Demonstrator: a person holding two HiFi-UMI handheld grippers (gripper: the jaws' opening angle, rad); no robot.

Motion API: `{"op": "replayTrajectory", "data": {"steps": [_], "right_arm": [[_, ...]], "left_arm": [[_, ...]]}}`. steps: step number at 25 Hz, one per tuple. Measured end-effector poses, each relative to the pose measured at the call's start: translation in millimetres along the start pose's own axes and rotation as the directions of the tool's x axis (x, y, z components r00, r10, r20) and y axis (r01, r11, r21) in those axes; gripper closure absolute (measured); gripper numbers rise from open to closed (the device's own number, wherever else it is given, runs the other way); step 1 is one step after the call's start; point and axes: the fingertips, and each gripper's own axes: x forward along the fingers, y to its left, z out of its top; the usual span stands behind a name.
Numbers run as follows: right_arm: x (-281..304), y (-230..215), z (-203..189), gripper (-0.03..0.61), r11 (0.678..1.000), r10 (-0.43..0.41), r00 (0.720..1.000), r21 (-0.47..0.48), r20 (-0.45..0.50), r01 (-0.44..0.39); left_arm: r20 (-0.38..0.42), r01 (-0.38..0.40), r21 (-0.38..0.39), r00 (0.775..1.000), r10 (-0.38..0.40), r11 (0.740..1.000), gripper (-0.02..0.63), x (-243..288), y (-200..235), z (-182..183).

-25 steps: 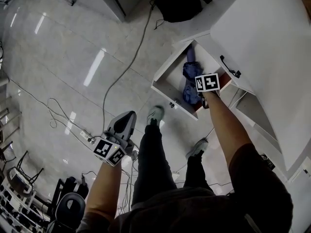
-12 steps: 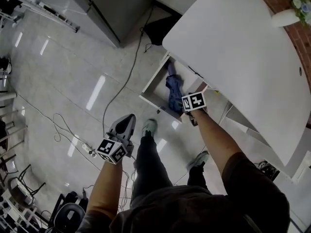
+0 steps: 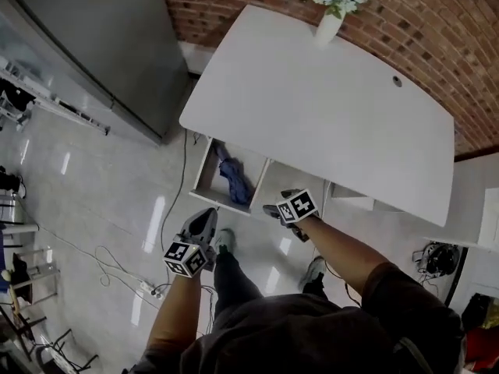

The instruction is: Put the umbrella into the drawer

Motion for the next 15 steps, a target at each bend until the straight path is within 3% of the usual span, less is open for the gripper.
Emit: {"op": "replayTrajectory", "data": {"steps": [7,15], "right_arm": [[-175,-22,-20,0.249,0.998,-0.03,0.979,0.067,0.203,0.017],[-329,-54,-71,0.258,0.986,-0.124,0.912,0.153,0.392,0.068]], "left_arm": [[-0.01,0.156,0.119,0.988,-0.156,0.981,0.614,39,-153,60],[-0.084,0.349,0.252,0.937,-0.339,0.903,0.614,69,-307,91]]}}
